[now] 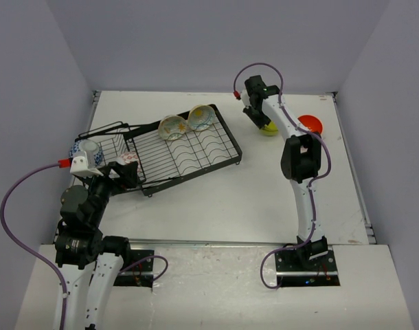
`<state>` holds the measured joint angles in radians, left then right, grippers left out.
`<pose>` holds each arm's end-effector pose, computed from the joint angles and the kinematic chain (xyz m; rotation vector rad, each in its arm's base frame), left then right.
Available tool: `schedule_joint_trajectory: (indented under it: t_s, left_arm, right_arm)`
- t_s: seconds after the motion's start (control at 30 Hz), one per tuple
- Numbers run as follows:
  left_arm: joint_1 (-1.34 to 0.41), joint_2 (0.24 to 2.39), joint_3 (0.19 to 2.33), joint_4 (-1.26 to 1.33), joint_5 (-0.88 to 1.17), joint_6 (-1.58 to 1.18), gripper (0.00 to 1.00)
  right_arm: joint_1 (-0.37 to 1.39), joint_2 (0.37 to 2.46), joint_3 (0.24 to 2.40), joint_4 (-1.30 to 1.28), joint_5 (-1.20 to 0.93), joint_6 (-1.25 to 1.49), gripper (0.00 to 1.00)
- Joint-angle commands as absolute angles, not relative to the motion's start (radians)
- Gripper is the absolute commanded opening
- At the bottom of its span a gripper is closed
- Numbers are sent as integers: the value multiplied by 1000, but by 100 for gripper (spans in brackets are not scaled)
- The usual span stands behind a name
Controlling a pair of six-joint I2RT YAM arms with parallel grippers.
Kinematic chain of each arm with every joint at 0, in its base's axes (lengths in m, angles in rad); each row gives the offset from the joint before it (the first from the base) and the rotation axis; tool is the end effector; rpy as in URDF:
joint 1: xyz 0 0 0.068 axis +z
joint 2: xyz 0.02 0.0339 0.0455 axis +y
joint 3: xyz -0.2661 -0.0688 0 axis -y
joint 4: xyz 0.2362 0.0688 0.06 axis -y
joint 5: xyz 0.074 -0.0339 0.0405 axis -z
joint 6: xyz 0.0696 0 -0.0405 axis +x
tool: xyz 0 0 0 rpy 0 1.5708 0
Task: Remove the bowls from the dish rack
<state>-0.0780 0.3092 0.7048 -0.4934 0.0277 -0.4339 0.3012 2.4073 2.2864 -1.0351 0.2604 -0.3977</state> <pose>0.1038 -0.0100 0.3268 -0.2774 1.6619 -0.4093 0.4982 0.1360 0.1936 -0.8594 2.5770 -0.3827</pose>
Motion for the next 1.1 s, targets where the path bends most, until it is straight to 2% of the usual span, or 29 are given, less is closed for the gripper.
schedule_joint_trajectory:
  t_s: [0.0, 0.1, 0.13, 0.4, 0.5, 0.53, 0.6, 0.63, 0.7, 0.73, 0.8, 0.83, 0.97, 1.07]
  left_arm:
    - [-72, 313, 699, -456, 48, -413, 100]
    - [-72, 316, 699, -456, 51, -411, 100]
    - [-72, 314, 699, -456, 49, -411, 100]
    - [-71, 328, 699, -454, 49, -413, 100]
    - [-71, 344, 701, -451, 41, -414, 100]
    - [-71, 357, 710, -453, 43, -411, 100]
    - [-71, 396, 729, -457, 54, -399, 100]
    - [-71, 412, 751, -462, 58, -399, 100]
    - [-71, 478, 779, -477, 69, -394, 100]
    - [-71, 538, 819, -480, 81, -393, 100]
    - [-74, 601, 868, -505, 86, -379, 100]
    - [-78, 674, 921, -512, 81, -377, 100]
    - [-138, 868, 1060, -575, -14, -371, 100]
    - [-318, 1018, 1178, -624, -251, -382, 100]
  right_arm:
    - [317, 2373, 2299, -1020, 319, -393, 37]
    - [337, 2338, 2273, -993, 371, -400, 46]
    - [341, 2317, 2269, -988, 383, -402, 52]
    - [385, 2178, 2247, -986, 385, -312, 52]
    - [413, 2038, 2154, -939, 316, -224, 52]
    - [425, 1931, 1996, -877, 251, -172, 52]
    - [445, 1730, 1842, -708, 145, -83, 54]
    - [451, 1657, 1674, -645, 108, -51, 57]
    - [462, 1452, 1512, -446, -4, 64, 66]
    - [463, 1389, 1361, -387, -53, 99, 73]
    - [465, 1231, 1231, -224, -98, 206, 99]
    - [466, 1189, 1125, -189, -109, 233, 99]
    - [465, 1039, 927, -30, -161, 362, 99]
    - [463, 962, 829, -11, -129, 530, 99]
